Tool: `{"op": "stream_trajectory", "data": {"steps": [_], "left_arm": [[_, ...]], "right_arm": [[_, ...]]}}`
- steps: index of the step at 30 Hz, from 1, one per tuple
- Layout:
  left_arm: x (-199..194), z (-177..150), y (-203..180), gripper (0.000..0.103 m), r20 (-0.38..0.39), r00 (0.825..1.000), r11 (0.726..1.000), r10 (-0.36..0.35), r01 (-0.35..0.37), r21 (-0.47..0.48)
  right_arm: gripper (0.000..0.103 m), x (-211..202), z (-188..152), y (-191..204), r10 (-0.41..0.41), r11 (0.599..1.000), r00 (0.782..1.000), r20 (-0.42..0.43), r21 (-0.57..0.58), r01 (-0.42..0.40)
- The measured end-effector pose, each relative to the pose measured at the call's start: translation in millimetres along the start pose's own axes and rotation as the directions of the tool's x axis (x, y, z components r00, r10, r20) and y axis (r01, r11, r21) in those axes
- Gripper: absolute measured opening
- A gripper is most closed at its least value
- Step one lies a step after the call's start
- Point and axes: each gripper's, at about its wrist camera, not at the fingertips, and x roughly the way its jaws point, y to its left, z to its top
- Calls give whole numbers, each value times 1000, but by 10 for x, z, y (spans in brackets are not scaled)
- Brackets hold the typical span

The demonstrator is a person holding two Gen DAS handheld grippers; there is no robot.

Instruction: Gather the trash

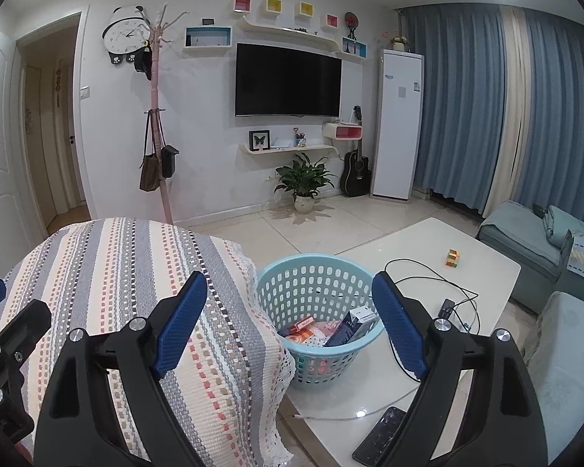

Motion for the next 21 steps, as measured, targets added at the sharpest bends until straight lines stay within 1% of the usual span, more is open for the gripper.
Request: {"op": "stream_trajectory", "data": {"steps": [21], "left_arm": [[-50,31,-81,88,10,999,999,-36,36,13]], "right_arm": [[84,7,32,-52,7,1000,1000,-1,18,-7]]}}
